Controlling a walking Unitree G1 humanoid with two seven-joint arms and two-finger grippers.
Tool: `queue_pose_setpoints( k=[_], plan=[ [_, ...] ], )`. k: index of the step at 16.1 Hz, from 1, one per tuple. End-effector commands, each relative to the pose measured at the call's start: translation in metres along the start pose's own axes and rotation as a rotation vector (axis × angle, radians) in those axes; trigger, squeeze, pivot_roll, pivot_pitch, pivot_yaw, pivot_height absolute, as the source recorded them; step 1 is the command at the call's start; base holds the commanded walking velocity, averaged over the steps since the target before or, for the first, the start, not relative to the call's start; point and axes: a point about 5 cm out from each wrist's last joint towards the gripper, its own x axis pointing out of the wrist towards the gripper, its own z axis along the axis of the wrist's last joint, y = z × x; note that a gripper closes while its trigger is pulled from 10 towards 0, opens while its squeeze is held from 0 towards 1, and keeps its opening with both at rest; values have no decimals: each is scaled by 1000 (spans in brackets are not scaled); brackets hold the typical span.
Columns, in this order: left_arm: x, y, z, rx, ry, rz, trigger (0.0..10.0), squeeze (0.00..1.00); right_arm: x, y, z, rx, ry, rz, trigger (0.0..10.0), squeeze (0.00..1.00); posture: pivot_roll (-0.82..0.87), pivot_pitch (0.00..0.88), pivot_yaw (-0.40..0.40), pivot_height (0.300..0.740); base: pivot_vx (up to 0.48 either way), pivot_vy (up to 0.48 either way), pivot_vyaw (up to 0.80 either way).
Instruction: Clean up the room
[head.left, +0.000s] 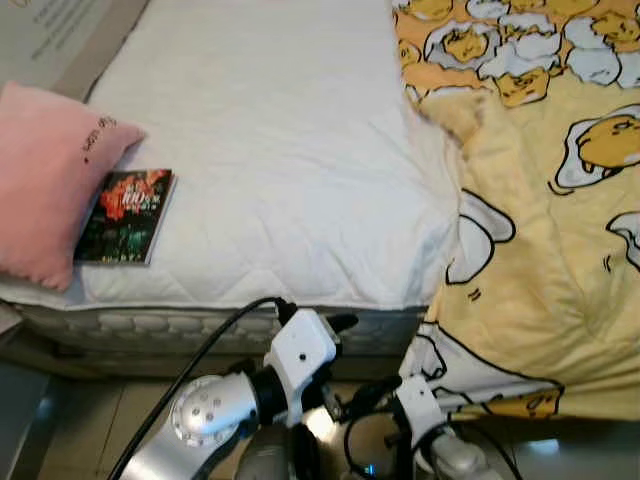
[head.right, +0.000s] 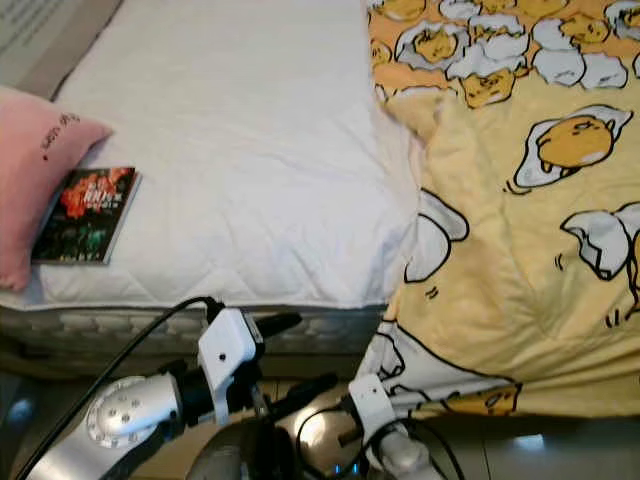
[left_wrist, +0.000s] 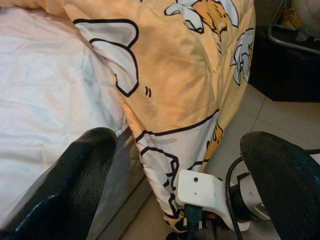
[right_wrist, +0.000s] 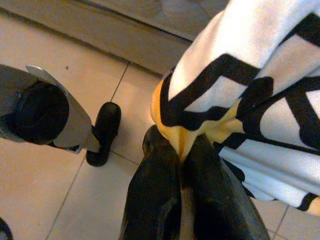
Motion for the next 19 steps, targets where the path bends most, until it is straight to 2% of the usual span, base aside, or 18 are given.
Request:
queue_pose_setpoints(
  k=[1, 3, 6, 9, 12, 17, 19],
  plan=[
    [-1, 1, -5, 1, 23, 7, 10000, 0, -4, 11, -19, -18, 69, 50, 0, 0, 109, 185, 128, 704, 0, 0, 0],
    [-1, 1, -5, 9, 27, 8, 10000, 0, -8, 9, -29, -57, 110, 57, 0, 0, 111, 185, 128, 704, 0, 0, 0],
    [-1, 5, -6, 25, 38, 41, 10000, 0, -12, 2, -38, -50, 148, 17, 0, 0, 111, 184, 129, 704, 0, 0, 0],
    [1, 7, -8, 21, 48, 65, 10000, 0, -9, 1, -30, -15, 117, -6, 0, 0, 108, 183, 129, 704, 0, 0, 0],
    [3, 14, -13, 5, 83, 150, 10000, 0, -5, 4, -22, 23, 93, -9, 0, 0, 108, 183, 129, 704, 0, 0, 0],
    [4, 18, -16, -1, 98, 184, 10000, 0, -3, 7, -17, 48, 83, -9, 0, 0, 107, 180, 128, 704, 0, 0, 0],
    [6, 18, -16, -40, 90, 194, 10000, 0, -2, 6, -16, 53, 82, -12, 0, 0, 107, 179, 126, 704, 0, 0, 0]
  ],
)
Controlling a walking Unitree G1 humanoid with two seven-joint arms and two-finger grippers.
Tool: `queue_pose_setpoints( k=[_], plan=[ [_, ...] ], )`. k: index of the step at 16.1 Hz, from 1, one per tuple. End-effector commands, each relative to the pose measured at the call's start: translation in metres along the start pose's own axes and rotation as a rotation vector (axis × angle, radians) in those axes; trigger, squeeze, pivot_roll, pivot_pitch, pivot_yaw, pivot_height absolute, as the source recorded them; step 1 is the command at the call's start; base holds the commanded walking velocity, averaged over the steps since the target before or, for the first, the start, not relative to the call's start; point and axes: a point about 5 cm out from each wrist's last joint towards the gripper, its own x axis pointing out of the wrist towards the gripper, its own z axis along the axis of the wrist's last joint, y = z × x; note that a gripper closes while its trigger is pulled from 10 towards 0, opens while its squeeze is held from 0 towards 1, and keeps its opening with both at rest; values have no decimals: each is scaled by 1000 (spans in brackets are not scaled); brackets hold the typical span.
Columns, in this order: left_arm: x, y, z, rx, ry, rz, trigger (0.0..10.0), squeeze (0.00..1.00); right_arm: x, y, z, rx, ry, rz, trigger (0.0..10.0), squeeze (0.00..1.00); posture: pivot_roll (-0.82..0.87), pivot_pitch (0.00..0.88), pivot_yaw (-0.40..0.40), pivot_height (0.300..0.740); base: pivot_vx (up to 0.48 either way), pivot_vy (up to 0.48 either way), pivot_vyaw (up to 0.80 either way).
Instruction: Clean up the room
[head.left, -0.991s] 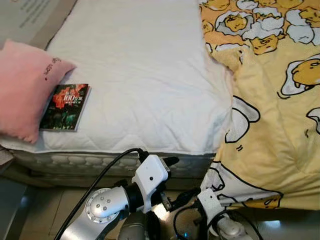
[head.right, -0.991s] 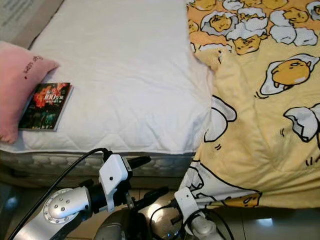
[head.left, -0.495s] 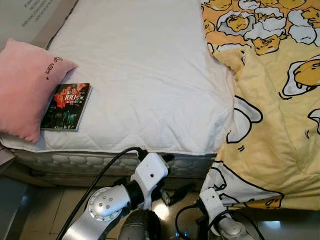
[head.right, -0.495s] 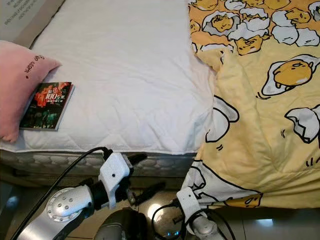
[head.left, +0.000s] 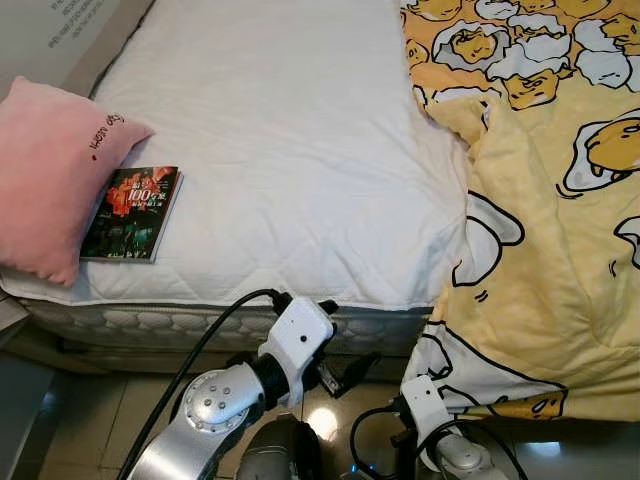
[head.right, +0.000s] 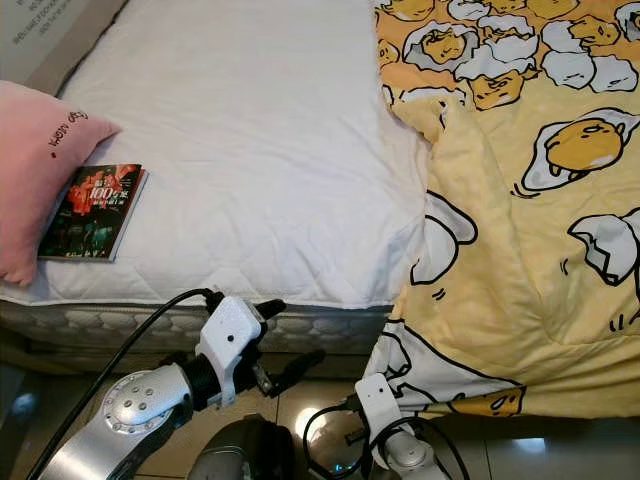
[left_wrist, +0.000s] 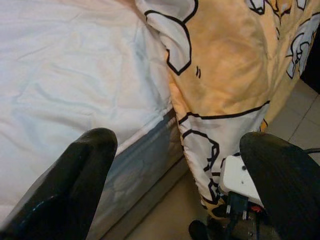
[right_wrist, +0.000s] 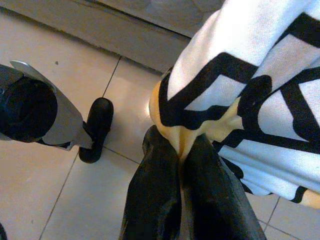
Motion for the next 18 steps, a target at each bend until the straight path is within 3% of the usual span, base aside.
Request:
queue_pose_setpoints(
  k=[1, 7, 16, 18],
  plan=[
    [-1, 3, -4, -10, 25, 13, 10000, 0, -2, 11, -14, 30, 57, 26, 0, 0, 107, 179, 126, 704, -247, 0, 0],
    [-2, 1, -5, 13, 27, 4, 10000, 0, -2, 8, -13, 29, 60, 20, 0, 0, 110, 179, 124, 704, 0, 0, 0],
    [-1, 0, -7, 6, 32, 7, 10000, 0, -1, 7, -10, 34, 55, 14, 0, 0, 108, 179, 125, 704, -324, 0, 0],
    [0, 0, -6, 10, 28, 6, 10000, 0, 0, 6, -8, 30, 52, 14, 0, 0, 108, 180, 126, 704, 0, 0, 0]
  ],
)
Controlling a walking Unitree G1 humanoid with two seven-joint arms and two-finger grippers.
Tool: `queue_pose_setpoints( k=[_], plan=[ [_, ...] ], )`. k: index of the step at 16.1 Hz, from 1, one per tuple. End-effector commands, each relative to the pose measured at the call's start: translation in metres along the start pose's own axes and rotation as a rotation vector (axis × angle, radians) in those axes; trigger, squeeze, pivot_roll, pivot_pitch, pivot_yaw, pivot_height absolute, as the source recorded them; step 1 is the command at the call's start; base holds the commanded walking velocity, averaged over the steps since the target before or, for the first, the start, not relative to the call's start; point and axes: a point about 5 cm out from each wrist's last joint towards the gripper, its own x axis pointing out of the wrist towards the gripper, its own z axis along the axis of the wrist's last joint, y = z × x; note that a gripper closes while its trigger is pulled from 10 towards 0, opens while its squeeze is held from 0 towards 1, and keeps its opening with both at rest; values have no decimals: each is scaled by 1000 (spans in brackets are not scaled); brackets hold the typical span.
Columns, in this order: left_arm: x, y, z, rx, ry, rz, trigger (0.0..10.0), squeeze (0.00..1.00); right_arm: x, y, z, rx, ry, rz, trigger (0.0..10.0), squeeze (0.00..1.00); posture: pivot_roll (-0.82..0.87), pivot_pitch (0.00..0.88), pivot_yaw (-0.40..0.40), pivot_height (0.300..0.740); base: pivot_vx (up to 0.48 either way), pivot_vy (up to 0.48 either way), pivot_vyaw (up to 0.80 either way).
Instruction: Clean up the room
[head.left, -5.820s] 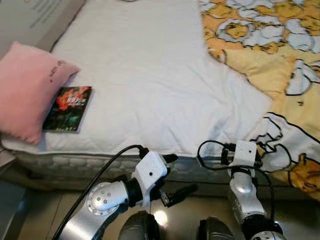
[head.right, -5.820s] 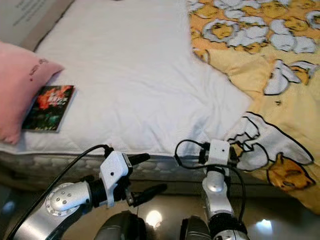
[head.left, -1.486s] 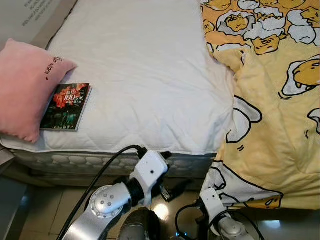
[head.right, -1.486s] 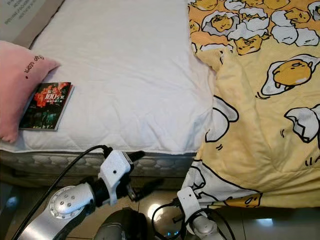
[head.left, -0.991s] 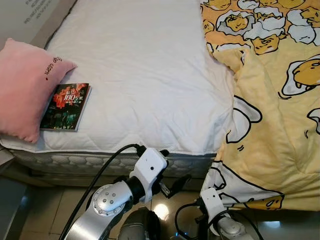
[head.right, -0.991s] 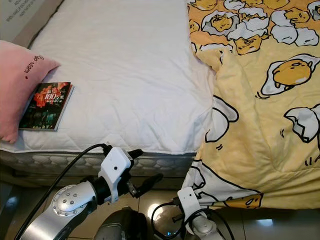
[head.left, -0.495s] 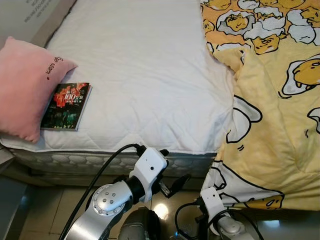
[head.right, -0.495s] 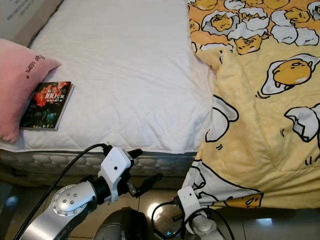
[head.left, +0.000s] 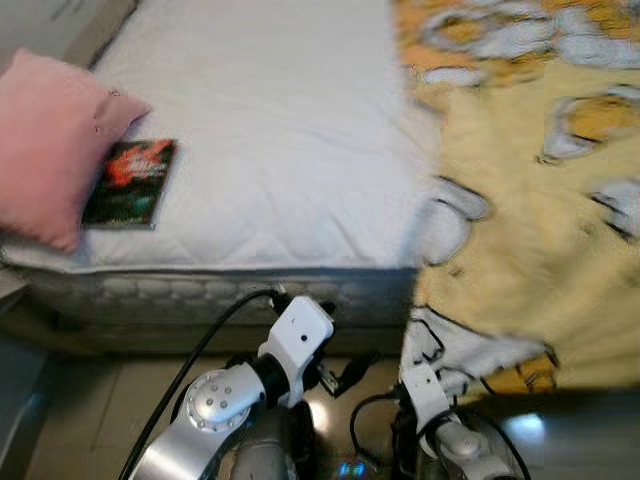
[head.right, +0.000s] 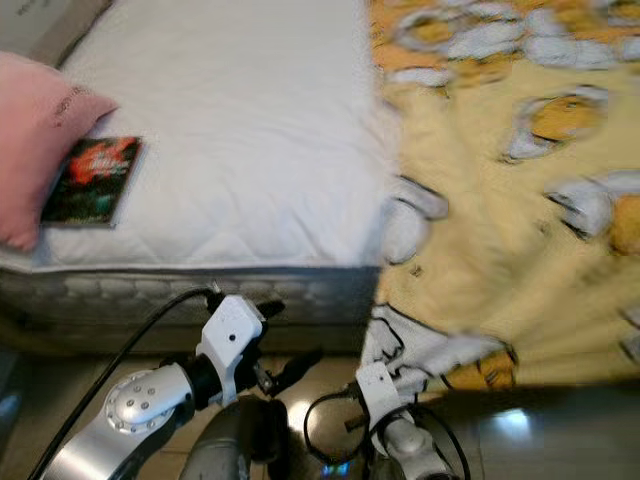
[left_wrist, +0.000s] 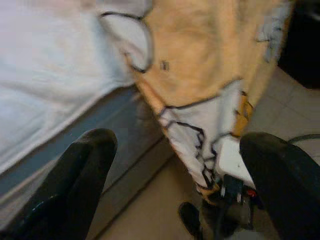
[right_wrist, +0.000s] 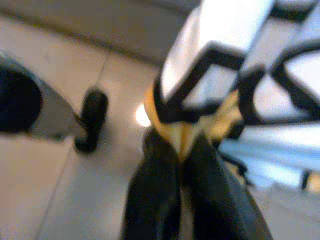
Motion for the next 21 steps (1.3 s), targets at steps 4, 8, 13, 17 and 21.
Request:
queue_pose_setpoints(
  k=[4, 8, 13, 17, 21],
  plan=[
    [-3, -1, -4, 0, 9, 8, 10000, 0, -2, 11, -14, 5, 72, 34, 0, 0, 109, 183, 128, 704, 0, 0, 0],
    [-2, -1, -3, 12, 7, 7, 10000, 0, 1, 3, -7, -44, 74, -20, 10000, 0, 111, 183, 129, 704, 0, 0, 0],
    [-1, -5, -3, 9, 6, -11, 10000, 0, 1, -8, -2, 10, 53, -88, 10000, 1000, 108, 179, 126, 704, 0, 0, 0],
    [0, -3, -4, 14, 3, -9, 10000, 0, 0, -5, 1, 5, -4, -83, 10000, 1000, 92, 144, 110, 704, 0, 0, 0],
    [3, 0, -4, 15, -5, 1, 10000, 0, -3, -6, -7, 47, 1, -90, 10000, 1000, 77, 134, 101, 704, 0, 0, 0]
  ],
)
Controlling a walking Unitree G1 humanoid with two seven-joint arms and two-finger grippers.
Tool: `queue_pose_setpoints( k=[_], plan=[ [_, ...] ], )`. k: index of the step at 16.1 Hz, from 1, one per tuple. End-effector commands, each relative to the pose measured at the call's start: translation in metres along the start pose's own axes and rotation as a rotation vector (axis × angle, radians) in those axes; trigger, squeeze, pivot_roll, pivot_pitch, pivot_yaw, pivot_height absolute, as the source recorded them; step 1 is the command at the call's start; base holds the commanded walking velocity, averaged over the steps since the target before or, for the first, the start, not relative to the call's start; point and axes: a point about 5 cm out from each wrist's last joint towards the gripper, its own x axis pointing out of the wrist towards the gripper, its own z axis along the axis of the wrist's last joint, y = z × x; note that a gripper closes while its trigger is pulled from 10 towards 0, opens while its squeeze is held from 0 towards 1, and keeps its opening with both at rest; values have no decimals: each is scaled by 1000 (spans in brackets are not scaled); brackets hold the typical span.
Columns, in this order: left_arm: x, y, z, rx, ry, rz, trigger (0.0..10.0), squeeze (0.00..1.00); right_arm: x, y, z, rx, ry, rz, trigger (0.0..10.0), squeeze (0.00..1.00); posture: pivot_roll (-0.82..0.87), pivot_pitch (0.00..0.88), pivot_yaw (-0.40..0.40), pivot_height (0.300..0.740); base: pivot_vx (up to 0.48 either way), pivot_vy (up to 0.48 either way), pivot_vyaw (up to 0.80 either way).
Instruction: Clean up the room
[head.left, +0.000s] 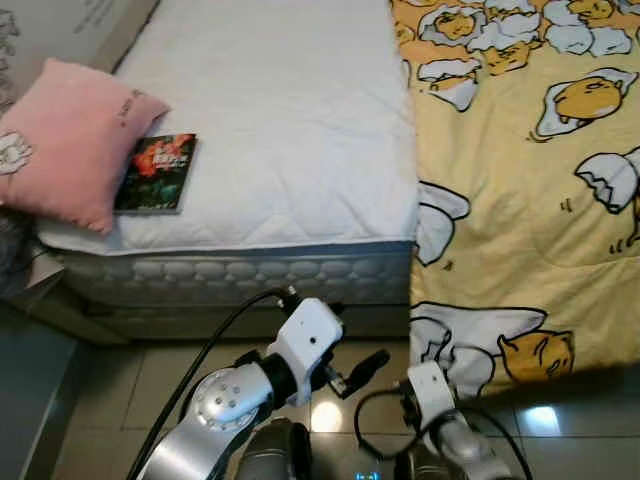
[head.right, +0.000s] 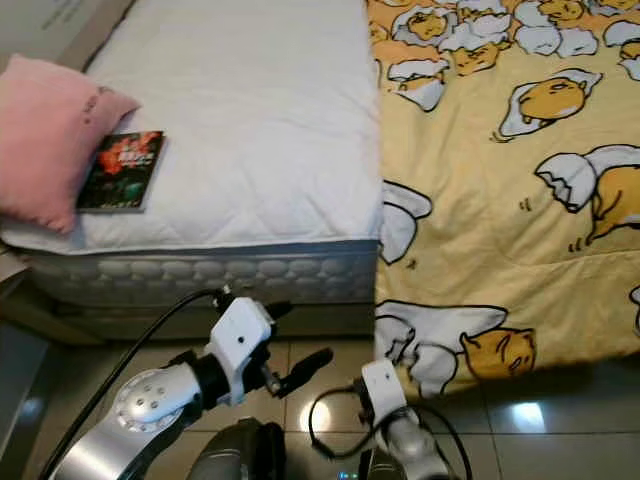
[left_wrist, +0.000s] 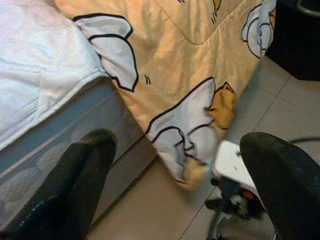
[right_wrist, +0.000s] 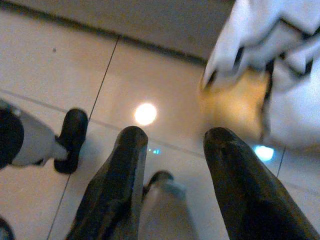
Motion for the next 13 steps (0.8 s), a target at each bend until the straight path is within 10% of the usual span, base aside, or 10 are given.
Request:
queue_pose_setpoints(
  k=[1, 4, 7, 8, 9, 13],
  plan=[
    [-1, 4, -2, 11, 13, 19, 10000, 0, -1, 3, -3, 23, 4, 5, 10000, 1000, 75, 133, 100, 704, 0, 0, 0],
    [1, 7, -4, 13, 12, 36, 10000, 0, 0, 1, -1, 51, -8, -13, 10000, 1000, 72, 119, 97, 704, 0, 0, 0],
    [9, 24, -4, 11, -18, 136, 10000, 0, 6, -9, 50, 1, -225, -108, 10000, 925, 40, 45, 78, 704, 0, 0, 0],
    [10, 31, -4, 12, -25, 177, 10000, 0, 6, -12, 62, 11, -281, -125, 10000, 192, 27, 10, 71, 704, 0, 0, 0],
    [13, 50, -1, -23, -54, 304, 10000, 0, 3, -20, 91, 46, -421, -170, 10000, 0, 9, 0, 59, 704, 0, 0, 0],
    [10, 108, 18, -143, -197, 652, 10000, 0, -40, -65, 174, 229, -890, -312, 10000, 0, -45, 0, 33, 704, 0, 0, 0]
  ],
)
